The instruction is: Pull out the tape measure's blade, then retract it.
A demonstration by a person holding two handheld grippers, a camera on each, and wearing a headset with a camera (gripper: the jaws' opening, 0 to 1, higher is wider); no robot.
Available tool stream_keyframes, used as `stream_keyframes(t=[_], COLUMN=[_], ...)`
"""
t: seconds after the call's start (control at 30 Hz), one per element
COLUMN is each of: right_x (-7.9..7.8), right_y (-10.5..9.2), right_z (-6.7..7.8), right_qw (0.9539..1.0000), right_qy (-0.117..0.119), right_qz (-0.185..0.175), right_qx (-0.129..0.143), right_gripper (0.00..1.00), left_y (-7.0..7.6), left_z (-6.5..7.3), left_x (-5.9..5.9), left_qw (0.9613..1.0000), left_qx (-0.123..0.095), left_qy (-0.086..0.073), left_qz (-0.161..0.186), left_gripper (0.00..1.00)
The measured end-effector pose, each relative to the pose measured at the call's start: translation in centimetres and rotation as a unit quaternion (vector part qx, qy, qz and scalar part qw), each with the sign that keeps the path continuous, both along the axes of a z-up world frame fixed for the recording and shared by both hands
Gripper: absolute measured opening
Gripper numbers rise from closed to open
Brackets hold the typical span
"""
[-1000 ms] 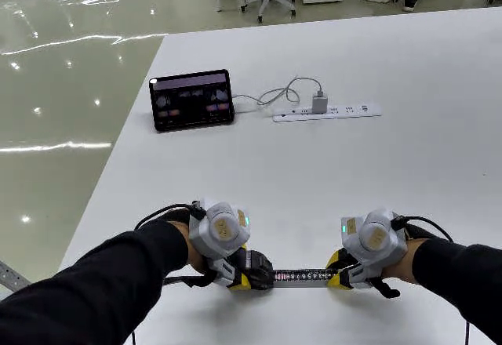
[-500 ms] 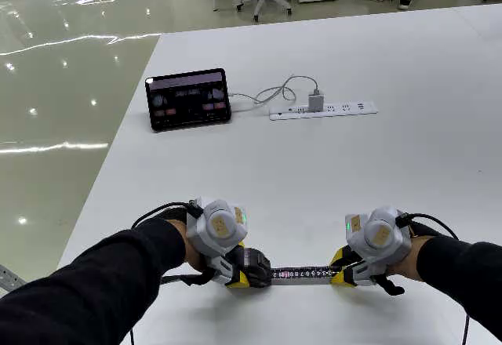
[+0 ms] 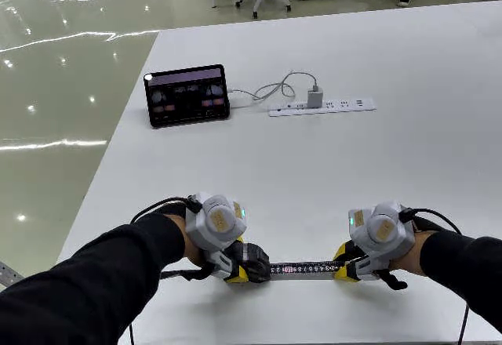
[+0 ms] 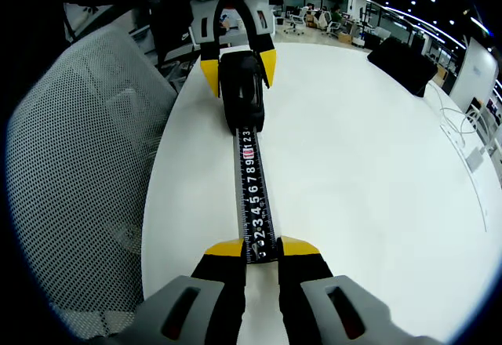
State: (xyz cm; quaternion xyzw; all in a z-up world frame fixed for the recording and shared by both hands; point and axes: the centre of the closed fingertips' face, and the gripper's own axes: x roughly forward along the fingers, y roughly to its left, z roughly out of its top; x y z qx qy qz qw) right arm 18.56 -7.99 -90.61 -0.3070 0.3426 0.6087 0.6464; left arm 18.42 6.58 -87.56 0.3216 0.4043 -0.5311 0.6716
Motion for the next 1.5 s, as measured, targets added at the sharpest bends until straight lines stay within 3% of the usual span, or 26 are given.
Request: stream_keyframes(t=[1.5], right_x=[-0.1], right_y=[-1.8], right_z=[0.0], right_qw=[0.9999], right_qy=[0.003], right_qz=[-0.011], right_qx=[-0.008], right_gripper=[0.1], left_y=[0.0], left_z=[0.0], left_x=[-0.1], left_qw=[1.0], left_qx=[0.002], left_qy=[-0.006], left_qz=[0.002], left_gripper=[0.32])
